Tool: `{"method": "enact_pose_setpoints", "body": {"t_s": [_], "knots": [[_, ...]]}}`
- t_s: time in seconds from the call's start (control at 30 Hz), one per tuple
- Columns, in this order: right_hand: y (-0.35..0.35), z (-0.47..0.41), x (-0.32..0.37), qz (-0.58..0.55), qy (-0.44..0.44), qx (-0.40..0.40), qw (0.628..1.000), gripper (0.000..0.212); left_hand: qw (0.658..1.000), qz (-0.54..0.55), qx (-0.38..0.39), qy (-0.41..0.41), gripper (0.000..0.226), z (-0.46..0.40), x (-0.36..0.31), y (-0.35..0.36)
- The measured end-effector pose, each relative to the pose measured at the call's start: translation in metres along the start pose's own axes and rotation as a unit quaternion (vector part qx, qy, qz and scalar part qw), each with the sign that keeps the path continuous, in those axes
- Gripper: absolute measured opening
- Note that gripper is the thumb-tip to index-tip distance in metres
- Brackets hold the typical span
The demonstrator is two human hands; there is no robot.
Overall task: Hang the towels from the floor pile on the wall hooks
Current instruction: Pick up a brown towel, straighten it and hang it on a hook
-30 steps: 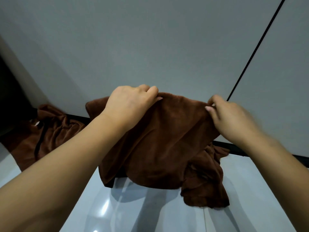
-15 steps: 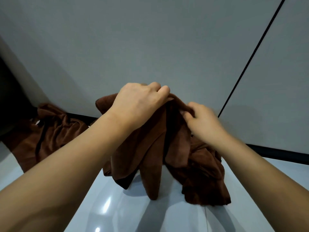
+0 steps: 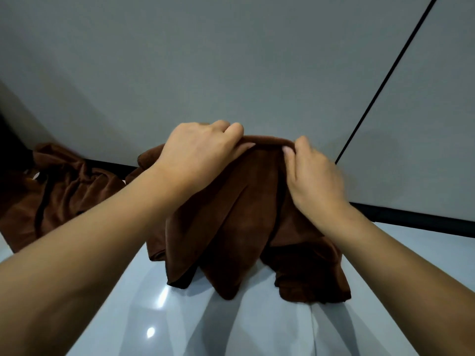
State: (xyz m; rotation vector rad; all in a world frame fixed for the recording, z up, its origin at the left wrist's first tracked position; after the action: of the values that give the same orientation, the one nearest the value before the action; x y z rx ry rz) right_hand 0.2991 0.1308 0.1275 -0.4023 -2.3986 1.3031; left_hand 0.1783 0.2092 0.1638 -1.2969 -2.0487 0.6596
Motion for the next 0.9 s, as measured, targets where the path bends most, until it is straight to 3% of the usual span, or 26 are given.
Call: {"method": "enact_pose_setpoints", "body": {"t_s": [0.2, 0.33, 0.47, 0.7, 0.8, 0.9], "knots": [[0.029, 0.015, 0.008, 0.144, -0.215, -0.054, 0.964, 0.038, 0.993, 0.027, 0.085, 0.083, 0.038, 0.037, 0.01, 0.042], [0.044, 0.003, -0.007, 0.15, -0.181, 0.0, 0.972, 0.041, 0.989, 0.03, 0.13, 0.056, 0.044, 0.032, 0.008, 0.067], [0.023, -0.029, -0.016, 0.124, -0.089, 0.135, 0.979, 0.045, 0.983, 0.052, 0.174, 0.02, 0.044, 0.0, 0.015, 0.06], [-0.123, -0.121, 0.021, 0.154, -0.169, 0.024, 0.973, 0.042, 0.983, 0.049, 0.177, -0.014, 0.045, -0.116, 0.066, -0.052], [-0.22, -0.159, 0.045, 0.162, -0.196, 0.002, 0.967, 0.041, 0.984, 0.049, 0.17, -0.019, 0.047, -0.178, 0.087, -0.129], [-0.325, -0.197, 0.07, 0.178, -0.243, -0.033, 0.953, 0.039, 0.991, 0.061, 0.118, 0.0, 0.063, -0.246, 0.104, -0.216]]}}
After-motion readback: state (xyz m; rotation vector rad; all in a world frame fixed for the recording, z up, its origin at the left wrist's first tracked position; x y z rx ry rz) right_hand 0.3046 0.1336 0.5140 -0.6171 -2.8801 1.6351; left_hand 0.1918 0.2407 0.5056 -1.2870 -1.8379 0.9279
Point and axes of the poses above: each hand's wrist, its own z-axis away from the middle knuckle, its own y-axis out of the palm, x = y × z, the point moved 8 cm from there along -z, towards the middle knuckle
